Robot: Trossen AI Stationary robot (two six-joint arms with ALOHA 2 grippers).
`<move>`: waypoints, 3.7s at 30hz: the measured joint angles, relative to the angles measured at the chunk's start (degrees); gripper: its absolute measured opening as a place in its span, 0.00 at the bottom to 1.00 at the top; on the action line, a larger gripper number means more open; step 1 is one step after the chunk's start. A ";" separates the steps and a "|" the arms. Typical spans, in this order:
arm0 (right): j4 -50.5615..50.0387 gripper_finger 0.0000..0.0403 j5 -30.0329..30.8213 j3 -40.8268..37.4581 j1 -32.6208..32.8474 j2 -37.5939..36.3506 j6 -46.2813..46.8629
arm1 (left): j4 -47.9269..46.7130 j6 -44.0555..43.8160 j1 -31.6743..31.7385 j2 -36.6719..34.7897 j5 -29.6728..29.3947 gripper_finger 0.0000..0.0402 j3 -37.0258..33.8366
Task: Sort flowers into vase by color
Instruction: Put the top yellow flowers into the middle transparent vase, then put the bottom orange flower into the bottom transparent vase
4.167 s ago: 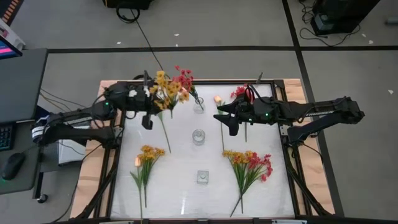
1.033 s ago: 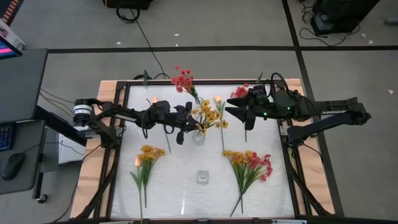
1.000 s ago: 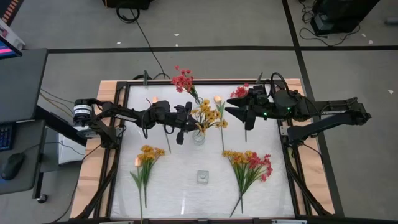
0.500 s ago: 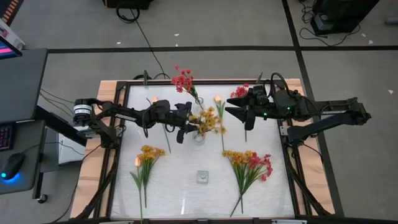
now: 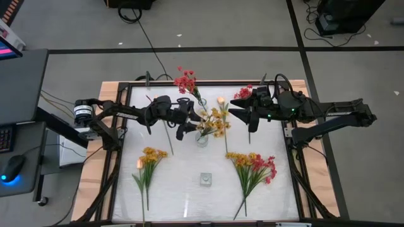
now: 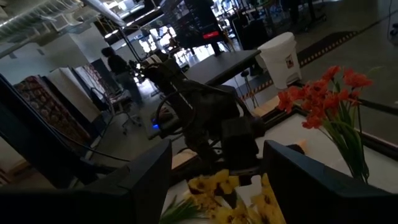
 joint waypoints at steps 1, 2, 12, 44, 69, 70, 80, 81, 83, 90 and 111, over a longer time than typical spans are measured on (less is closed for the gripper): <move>0.00 0.65 0.00 0.00 0.00 0.00 -0.23 | -0.07 -0.75 0.01 -0.02 0.25 0.49 0.00; 0.00 0.65 0.00 0.00 0.00 0.00 -0.39 | -0.07 -1.17 0.08 -0.02 0.40 0.50 0.00; -0.02 0.65 0.00 0.00 0.00 0.00 -0.79 | -0.38 -5.71 6.32 -0.02 6.64 0.56 0.00; -1.41 0.65 5.92 -0.02 -0.02 0.04 -7.71 | -56.00 -1.57 13.16 -26.42 7.27 0.54 0.00; -0.23 0.65 6.08 -0.02 -0.02 0.04 -9.82 | -84.04 -35.28 2.68 -35.32 -13.45 0.54 0.02; -0.10 0.65 6.08 -0.02 -0.02 0.04 -9.82 | -84.72 -37.05 1.90 -35.32 -13.47 0.54 0.02; 0.04 0.65 6.06 -0.02 -0.02 0.04 -9.82 | -80.00 -58.21 -5.37 -35.32 -13.55 0.54 0.02; 0.04 0.65 6.08 -0.02 -0.02 0.04 -9.82 | -78.56 -61.49 -5.66 -35.32 -13.43 0.54 0.02; 0.07 0.65 6.08 -0.02 -0.02 0.04 -9.82 | -76.13 -65.22 -6.00 -35.32 -14.03 0.54 0.02; 0.04 0.65 6.07 -0.02 -0.02 0.04 -9.80 | -73.12 -69.54 -5.77 -35.28 -22.58 0.54 0.02; -0.03 0.65 6.79 -0.02 -0.02 0.04 -9.60 | -90.71 -79.31 -17.41 -35.34 -22.30 0.54 1.24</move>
